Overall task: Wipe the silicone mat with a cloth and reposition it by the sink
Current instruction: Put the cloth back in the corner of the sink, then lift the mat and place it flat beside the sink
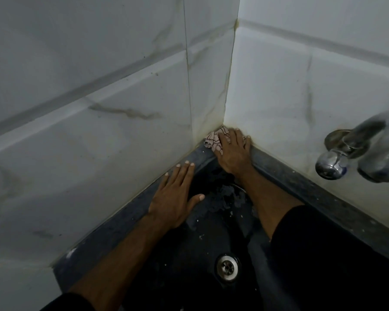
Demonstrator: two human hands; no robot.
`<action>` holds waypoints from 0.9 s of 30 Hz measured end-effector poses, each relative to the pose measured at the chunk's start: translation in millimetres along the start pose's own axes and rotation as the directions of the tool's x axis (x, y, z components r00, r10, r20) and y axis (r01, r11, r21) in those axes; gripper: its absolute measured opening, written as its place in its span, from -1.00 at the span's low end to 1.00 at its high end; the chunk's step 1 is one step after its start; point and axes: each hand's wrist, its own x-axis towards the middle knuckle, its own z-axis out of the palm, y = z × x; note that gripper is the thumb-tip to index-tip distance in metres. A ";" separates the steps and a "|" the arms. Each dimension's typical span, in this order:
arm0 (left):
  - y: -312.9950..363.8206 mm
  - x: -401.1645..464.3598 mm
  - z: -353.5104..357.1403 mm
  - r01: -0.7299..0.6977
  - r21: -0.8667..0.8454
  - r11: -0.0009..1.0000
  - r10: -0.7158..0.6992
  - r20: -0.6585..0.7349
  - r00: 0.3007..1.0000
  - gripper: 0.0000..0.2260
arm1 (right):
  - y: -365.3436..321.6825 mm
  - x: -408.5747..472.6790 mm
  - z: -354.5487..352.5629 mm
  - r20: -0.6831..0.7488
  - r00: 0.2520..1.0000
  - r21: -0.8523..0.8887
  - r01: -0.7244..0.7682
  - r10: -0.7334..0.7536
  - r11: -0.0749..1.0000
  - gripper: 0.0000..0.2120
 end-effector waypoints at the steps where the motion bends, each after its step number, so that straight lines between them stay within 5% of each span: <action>1: -0.6 -2.8 0.1 0.003 -0.001 1.000 -0.003 0.002 1.000 -0.29 | 1.2 2.1 -0.2 0.017 1.000 -0.001 -0.001 0.001 1.000 -0.41; 10: 21.3 -54.7 -2.8 0.031 -0.038 0.999 -0.027 0.088 0.996 -0.29 | 16.8 -81.1 -42.9 0.038 0.996 0.250 -0.093 0.087 0.964 -0.23; 15: 68.3 -104.0 -4.7 0.003 -0.046 0.999 0.005 0.171 0.985 -0.29 | 36.6 -214.1 -69.6 0.111 0.984 0.172 -0.161 0.143 0.972 -0.27; 27: 266.1 -220.6 24.8 -0.295 -0.146 0.944 0.321 0.210 0.924 -0.28 | 106.8 -506.3 -128.6 0.110 0.894 0.190 -0.449 0.435 0.873 -0.35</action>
